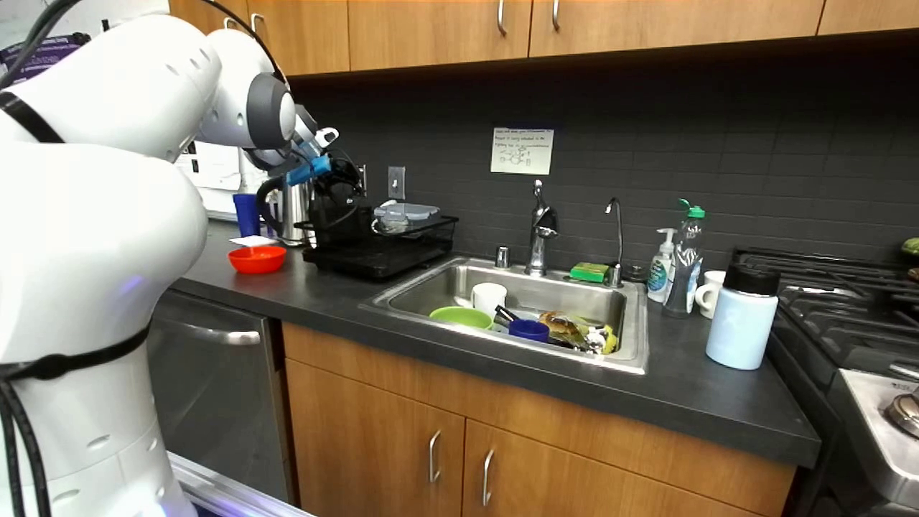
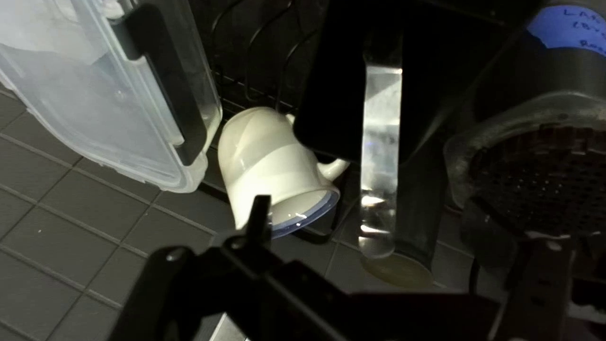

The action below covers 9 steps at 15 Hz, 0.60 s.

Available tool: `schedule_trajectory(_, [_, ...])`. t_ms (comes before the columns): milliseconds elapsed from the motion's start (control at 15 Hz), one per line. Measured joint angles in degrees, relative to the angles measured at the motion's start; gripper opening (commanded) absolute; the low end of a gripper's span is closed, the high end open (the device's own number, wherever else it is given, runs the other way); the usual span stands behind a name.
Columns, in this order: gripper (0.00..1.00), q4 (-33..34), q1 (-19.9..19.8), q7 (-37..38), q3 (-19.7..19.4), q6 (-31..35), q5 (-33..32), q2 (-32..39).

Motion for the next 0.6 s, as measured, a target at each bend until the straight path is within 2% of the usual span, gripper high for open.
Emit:
schedule_trajectory(267, [1.00,1.07,-0.38,0.05,0.08,0.40,0.01,0.88])
schedule_trajectory(333, [0.93,1.22,-0.49,0.05,0.12,0.44,0.05,1.00])
schedule_trajectory(400, [0.75,1.35,-0.55,0.07,0.13,0.47,0.09,1.10])
schedule_trajectory(600, [0.53,1.76,-0.75,0.11,0.18,0.59,0.10,1.40])
